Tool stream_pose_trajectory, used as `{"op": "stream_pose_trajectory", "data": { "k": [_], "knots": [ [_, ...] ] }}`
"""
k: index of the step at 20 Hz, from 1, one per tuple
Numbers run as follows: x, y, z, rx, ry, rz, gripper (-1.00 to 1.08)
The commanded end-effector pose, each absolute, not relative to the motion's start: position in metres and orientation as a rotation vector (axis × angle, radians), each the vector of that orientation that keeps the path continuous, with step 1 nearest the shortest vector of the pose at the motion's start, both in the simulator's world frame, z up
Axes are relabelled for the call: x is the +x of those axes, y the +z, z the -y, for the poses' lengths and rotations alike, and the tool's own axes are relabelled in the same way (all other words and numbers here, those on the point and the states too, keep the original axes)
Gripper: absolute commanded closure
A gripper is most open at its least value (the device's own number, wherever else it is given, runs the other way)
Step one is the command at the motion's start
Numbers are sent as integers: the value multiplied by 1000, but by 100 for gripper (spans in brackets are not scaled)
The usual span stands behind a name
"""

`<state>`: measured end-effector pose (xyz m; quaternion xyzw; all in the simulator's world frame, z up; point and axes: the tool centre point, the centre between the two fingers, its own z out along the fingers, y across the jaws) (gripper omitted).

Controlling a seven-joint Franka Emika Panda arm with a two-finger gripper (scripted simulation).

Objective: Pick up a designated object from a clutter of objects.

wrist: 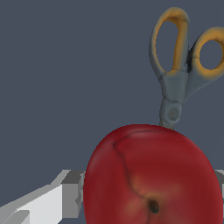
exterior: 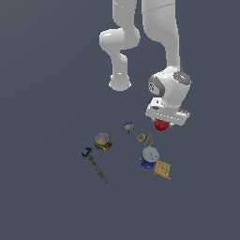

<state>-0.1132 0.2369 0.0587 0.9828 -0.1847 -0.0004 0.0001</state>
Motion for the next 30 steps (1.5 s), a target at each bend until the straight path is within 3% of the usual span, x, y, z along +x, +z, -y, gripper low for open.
{"op": "stream_pose_trajectory", "data": {
  "k": [1,11,30],
  "knots": [
    [-110,68,-229,3089,2,582,108],
    [-93,130,-172,3090,0,581,108],
    [-44,301,-18,3091,-2,584,108]
  ]
}}
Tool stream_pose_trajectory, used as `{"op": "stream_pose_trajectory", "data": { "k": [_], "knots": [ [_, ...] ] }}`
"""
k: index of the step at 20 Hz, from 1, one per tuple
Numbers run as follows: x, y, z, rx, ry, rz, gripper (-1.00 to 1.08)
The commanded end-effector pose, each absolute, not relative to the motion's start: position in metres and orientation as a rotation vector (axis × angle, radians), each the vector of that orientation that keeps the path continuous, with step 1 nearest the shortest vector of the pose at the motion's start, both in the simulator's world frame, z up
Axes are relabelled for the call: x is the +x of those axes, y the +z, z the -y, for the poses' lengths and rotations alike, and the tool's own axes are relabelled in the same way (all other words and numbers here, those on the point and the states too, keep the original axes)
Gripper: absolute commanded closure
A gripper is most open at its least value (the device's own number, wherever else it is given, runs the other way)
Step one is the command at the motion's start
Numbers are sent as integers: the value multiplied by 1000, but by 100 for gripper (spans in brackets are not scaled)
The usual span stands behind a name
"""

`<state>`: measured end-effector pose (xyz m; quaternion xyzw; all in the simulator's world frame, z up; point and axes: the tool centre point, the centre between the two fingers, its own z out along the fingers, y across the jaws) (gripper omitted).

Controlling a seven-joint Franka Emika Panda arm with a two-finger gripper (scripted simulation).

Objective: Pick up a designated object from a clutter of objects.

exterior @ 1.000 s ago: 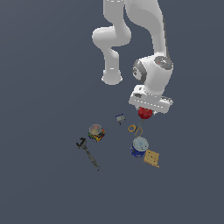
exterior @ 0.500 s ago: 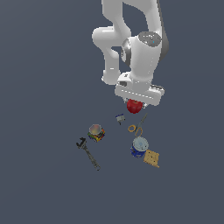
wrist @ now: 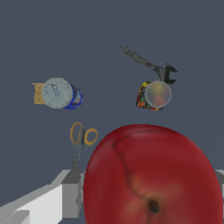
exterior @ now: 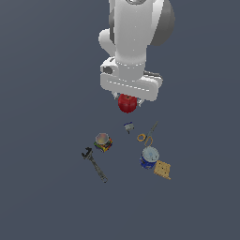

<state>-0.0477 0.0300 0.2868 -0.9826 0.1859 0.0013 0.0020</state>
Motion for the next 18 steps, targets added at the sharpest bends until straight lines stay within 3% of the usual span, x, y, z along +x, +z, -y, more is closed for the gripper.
{"op": "stream_pose_trajectory", "data": {
  "k": [1,9,18],
  "knots": [
    [-41,309,-11,-3084,2,-583,108],
    [-24,355,31,-3086,1,-584,108],
    [-17,373,47,-3087,0,-584,108]
  ]
}}
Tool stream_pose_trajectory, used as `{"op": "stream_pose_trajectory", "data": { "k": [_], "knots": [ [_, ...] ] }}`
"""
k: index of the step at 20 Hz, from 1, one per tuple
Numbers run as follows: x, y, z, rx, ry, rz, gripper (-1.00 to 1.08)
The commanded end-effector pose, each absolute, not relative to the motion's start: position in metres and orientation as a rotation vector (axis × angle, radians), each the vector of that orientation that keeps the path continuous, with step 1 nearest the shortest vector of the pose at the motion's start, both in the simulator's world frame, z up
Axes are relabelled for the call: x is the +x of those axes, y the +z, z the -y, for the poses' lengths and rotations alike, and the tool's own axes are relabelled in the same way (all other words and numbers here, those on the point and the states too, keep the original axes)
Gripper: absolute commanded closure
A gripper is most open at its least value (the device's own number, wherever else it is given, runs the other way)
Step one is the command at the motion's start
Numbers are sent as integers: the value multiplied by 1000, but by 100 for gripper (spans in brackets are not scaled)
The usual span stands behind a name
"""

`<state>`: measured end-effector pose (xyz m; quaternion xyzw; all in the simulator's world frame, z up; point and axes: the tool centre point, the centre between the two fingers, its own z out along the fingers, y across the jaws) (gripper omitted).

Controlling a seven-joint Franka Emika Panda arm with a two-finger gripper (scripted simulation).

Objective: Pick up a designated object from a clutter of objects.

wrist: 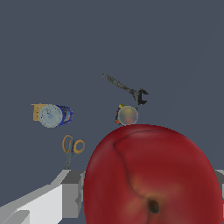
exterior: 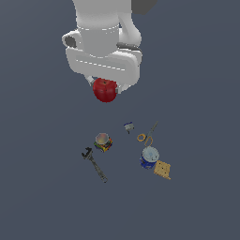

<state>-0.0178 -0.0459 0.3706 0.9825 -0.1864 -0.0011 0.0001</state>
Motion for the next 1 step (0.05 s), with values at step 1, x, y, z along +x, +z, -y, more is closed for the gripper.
{"op": "stream_pose_trajectory", "data": {
  "k": [1],
  "knots": [
    [-17,374,47,3087,0,584,108]
  ]
}}
